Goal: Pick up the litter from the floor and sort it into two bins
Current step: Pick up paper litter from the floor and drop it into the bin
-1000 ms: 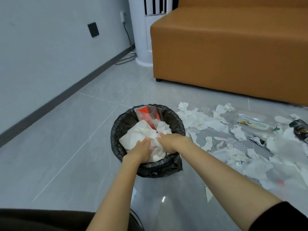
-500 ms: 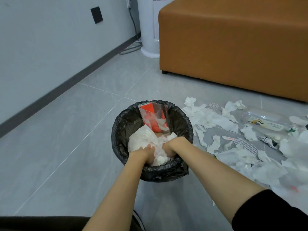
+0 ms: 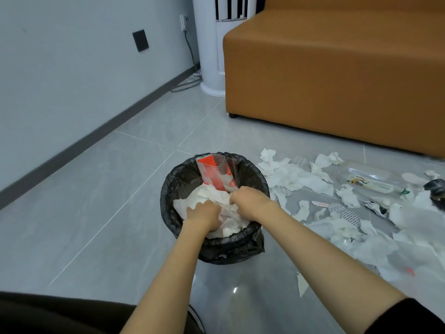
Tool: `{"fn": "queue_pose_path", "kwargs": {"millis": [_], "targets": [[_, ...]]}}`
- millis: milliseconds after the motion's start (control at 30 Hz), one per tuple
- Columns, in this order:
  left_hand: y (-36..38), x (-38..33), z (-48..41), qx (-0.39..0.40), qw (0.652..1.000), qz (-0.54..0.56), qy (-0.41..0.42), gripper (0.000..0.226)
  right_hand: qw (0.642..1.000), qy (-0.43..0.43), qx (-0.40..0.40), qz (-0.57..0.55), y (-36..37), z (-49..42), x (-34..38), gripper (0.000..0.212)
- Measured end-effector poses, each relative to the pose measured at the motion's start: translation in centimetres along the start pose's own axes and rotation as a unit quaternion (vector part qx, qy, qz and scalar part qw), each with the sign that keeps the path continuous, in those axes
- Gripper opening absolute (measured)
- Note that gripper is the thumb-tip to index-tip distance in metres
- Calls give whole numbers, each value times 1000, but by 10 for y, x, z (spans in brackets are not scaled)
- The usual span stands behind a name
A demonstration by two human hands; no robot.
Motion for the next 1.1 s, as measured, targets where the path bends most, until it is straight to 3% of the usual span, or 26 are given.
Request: {"fn": "queue_pose_path", "kwargs": {"millis": [100, 233, 367, 633, 800, 1000, 1100], "targets": [[-19, -6, 14, -32, 999, 18, 11, 46, 995, -14, -78, -56, -11, 16, -17, 53], [-44, -20, 33, -94, 995, 31, 24, 56, 974, -5, -184, -132, -29, 53, -41, 40], [-58, -44, 41, -148, 983, 83, 65, 57, 951, 55, -240, -186, -35, 96, -67, 36], [-51, -131, 52, -200, 956, 140, 165, 49, 910, 220, -206, -284, 10, 160, -138, 38], [-21, -175, 48, -140, 959, 148, 198, 49, 877, 323, -139, -326, 65, 193, -168, 41], [25, -195, 44, -67, 966, 155, 195, 49, 860, 377, -32, -343, 126, 228, -164, 50], [50, -201, 45, -34, 967, 170, 187, 51, 841, 410, -26, -352, 145, 235, -159, 51]]}}
Point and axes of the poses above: each hand's wrist, its own z-axis away from the middle knuckle, its own y-axis out of the palm, x = y × z, the point moved 1 cm from there along -z, towards the middle knuckle
